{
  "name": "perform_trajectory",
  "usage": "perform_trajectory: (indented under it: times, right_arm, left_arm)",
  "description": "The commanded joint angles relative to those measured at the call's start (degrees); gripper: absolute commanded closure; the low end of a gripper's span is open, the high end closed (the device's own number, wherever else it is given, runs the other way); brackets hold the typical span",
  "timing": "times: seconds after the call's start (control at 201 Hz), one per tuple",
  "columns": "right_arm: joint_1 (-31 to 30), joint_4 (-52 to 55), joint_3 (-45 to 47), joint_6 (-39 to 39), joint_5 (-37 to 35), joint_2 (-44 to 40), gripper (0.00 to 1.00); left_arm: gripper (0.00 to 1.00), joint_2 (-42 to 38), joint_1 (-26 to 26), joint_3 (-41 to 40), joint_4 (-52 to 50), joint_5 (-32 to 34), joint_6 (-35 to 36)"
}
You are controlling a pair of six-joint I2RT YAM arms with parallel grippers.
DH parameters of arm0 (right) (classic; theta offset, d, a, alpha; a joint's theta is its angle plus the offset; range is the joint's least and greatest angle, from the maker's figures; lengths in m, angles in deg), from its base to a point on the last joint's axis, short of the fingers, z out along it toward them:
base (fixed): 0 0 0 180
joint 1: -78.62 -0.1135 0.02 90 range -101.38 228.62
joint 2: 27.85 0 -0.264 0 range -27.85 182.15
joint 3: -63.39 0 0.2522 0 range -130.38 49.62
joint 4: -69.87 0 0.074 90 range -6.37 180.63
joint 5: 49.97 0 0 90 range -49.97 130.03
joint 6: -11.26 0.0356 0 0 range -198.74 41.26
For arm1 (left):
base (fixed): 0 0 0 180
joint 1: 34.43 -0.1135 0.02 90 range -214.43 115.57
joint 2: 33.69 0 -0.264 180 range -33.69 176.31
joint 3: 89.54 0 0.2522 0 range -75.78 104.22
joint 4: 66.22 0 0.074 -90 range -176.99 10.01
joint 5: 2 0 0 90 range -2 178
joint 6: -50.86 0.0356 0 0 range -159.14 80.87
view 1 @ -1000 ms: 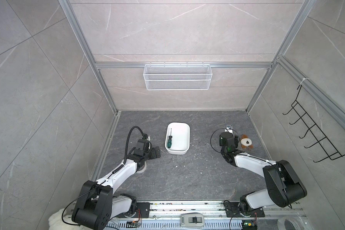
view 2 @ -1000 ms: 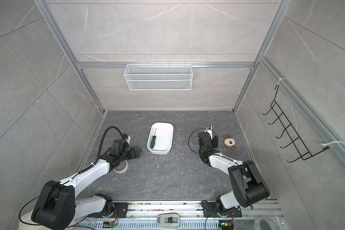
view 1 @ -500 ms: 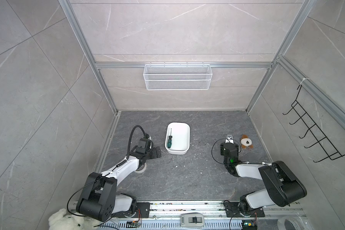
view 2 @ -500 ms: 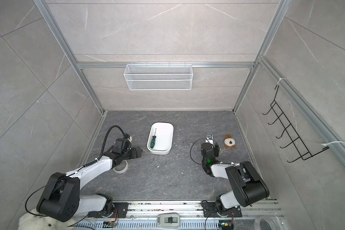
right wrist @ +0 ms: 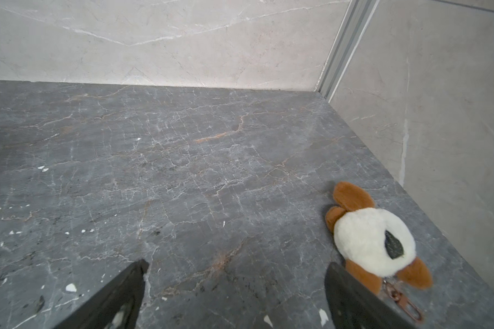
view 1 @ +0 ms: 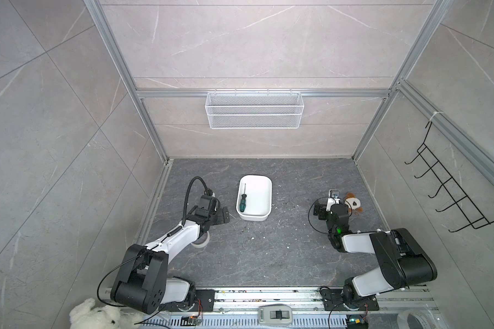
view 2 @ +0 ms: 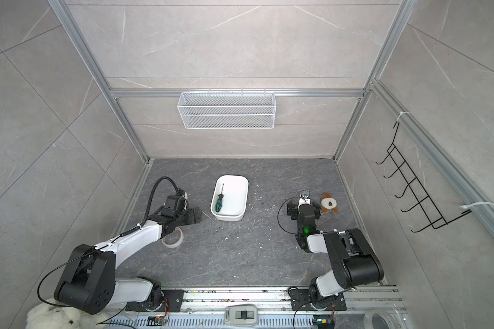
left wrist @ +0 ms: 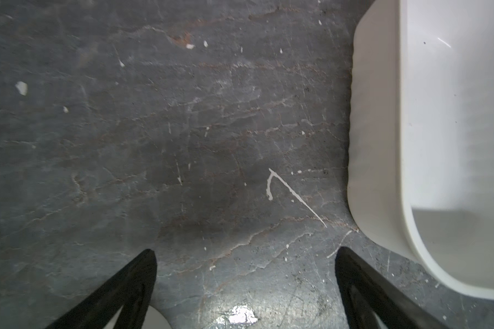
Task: Put the screwdriver in the bin
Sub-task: Reset both arms
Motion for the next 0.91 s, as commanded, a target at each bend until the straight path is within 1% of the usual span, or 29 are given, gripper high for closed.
perform_trajectory:
  times: [0.0, 0.06, 0.085, 0.119, 0.199, 0.269, 0.373, 0.413, 0.523, 0.602, 0.692, 0.752, 0.826, 0.901]
  right_arm:
    - [0.19, -2.10, 0.52, 0.47, 1.43, 0.32, 0.01]
    - [0.18, -0.81, 0.32, 0.69, 1.60, -0.13, 0.01]
    - [0.18, -1.46, 0.39, 0.62, 1.39, 0.12, 0.01]
    - [0.18, -2.06, 0.50, 0.52, 1.39, 0.30, 0.01]
    - [0.18, -1.38, 0.41, 0.61, 1.38, 0.10, 0.01]
    - [0.20, -1.54, 0.41, 0.61, 1.39, 0.19, 0.01]
    - [0.18, -1.53, 0.41, 0.61, 1.39, 0.11, 0.01]
    - [0.17, -1.54, 0.41, 0.56, 1.36, 0.19, 0.01]
    - [0.19, -1.53, 0.41, 0.60, 1.43, 0.19, 0.01]
    - [0.15, -1.54, 0.41, 0.65, 1.47, 0.18, 0.01]
    - [0.18, -1.52, 0.41, 0.68, 1.43, 0.16, 0.01]
    - [0.27, -1.53, 0.41, 0.69, 1.42, 0.19, 0.01]
    - [0.18, -1.48, 0.41, 0.69, 1.47, 0.19, 0.01]
    - [0.18, -1.51, 0.41, 0.68, 1.44, 0.19, 0.01]
  left_arm:
    - [0.00, -0.25, -0.25, 7.38, -2.48, 11.33, 1.63]
    - [0.00, -0.56, -0.22, 9.08, -0.92, 16.85, 3.73]
    - [0.00, -0.61, -0.23, 9.01, 1.11, 18.52, 5.05]
    - [0.00, -0.62, -0.22, 8.08, 4.43, 22.76, 6.95]
    - [0.01, -0.61, -0.24, 3.96, 14.03, 29.50, 12.75]
    - [0.01, -0.35, -0.18, -1.23, 24.04, 31.75, 19.93]
    - [0.01, 2.16, -0.31, -9.85, 41.58, 31.80, 29.11]
    - [0.00, 3.40, -0.31, -10.95, 43.11, 32.26, 30.68]
    - [0.01, 5.48, -0.99, -13.60, 45.93, 32.94, 28.80]
    - [0.00, 4.90, -1.41, -16.44, 50.12, 32.42, 28.74]
    - [0.00, 2.60, -3.69, -19.40, 53.62, 26.82, 27.64]
    - [0.00, 1.81, -5.19, -20.98, 55.87, 25.63, 26.90]
    - [0.00, 2.83, -7.83, -24.30, 63.14, 21.98, 26.08]
    - [0.00, 6.60, -10.28, -26.83, 72.31, 19.69, 25.33]
